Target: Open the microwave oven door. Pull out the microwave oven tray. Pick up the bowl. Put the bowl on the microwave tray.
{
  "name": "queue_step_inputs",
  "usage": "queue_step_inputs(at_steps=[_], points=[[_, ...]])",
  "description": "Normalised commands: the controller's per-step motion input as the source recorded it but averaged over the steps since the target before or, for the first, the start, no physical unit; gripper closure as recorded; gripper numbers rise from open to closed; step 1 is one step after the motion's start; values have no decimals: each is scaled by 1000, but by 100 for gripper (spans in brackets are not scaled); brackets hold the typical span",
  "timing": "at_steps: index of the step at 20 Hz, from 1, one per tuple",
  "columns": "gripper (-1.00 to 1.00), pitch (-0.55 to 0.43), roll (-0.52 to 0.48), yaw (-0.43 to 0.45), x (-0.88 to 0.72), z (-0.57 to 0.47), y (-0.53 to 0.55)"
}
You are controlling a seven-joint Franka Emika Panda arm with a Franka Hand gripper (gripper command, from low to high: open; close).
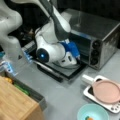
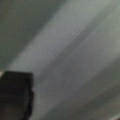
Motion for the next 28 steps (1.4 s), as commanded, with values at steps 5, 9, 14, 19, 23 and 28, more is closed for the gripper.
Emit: queue_step_inputs(at_steps=[5, 9, 14, 19, 23, 28], points=[[100, -8, 203, -92, -60, -241, -61], [100, 50, 153, -62, -105, -123, -200], [100, 100, 85, 18, -146, 80, -458], [100, 81, 42, 145, -153, 207, -519], [100, 56, 44, 179, -117, 223, -375], [100, 38, 28, 210, -66, 211, -290]])
